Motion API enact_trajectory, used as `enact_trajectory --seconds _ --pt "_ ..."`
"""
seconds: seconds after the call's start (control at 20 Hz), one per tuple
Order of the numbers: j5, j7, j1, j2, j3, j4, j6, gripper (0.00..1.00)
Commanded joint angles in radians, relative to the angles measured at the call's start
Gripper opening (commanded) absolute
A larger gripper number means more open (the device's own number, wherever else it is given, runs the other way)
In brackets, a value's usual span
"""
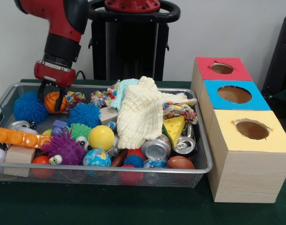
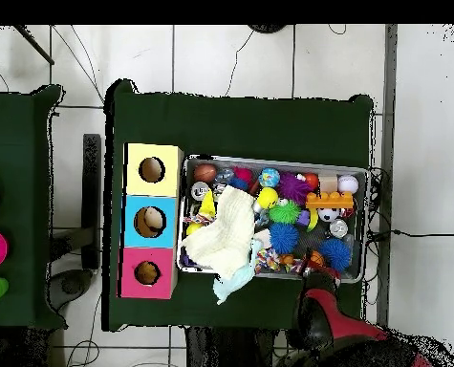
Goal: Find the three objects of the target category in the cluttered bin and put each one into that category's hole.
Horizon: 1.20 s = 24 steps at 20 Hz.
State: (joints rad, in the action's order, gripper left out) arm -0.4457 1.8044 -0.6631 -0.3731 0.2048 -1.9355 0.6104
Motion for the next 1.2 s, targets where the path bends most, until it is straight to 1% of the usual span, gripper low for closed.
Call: enact_trajectory --seconds 0.05,0.15,0.25,0.3,0.55,0.7,0.8,1.05,1.2 --pt "-0.345 -0.154 -0.257 -0.094 -0.351 0.018 -0.599 1.0" --pt "-0.339 -0.149 -0.244 -0.098 -0.338 0.015 -0.598 1.0" --pt "-0.339 -0.131 -0.227 -0.129 -0.329 -0.012 -0.598 1.0" --pt "-0.338 -0.126 -0.228 -0.146 -0.338 -0.026 -0.612 1.0" --pt "-0.314 -0.133 -0.248 -0.284 -0.394 -0.109 -0.72 1.0" --pt "-0.306 -0.139 -0.263 -0.322 -0.422 -0.13 -0.765 1.0" --pt "-0.301 -0.137 -0.268 -0.336 -0.441 -0.134 -0.787 1.0" --pt "-0.317 -0.107 -0.284 -0.341 -0.475 -0.142 -0.787 1.0" --pt "-0.322 -0.072 -0.291 -0.338 -0.488 -0.152 -0.77 1.0"
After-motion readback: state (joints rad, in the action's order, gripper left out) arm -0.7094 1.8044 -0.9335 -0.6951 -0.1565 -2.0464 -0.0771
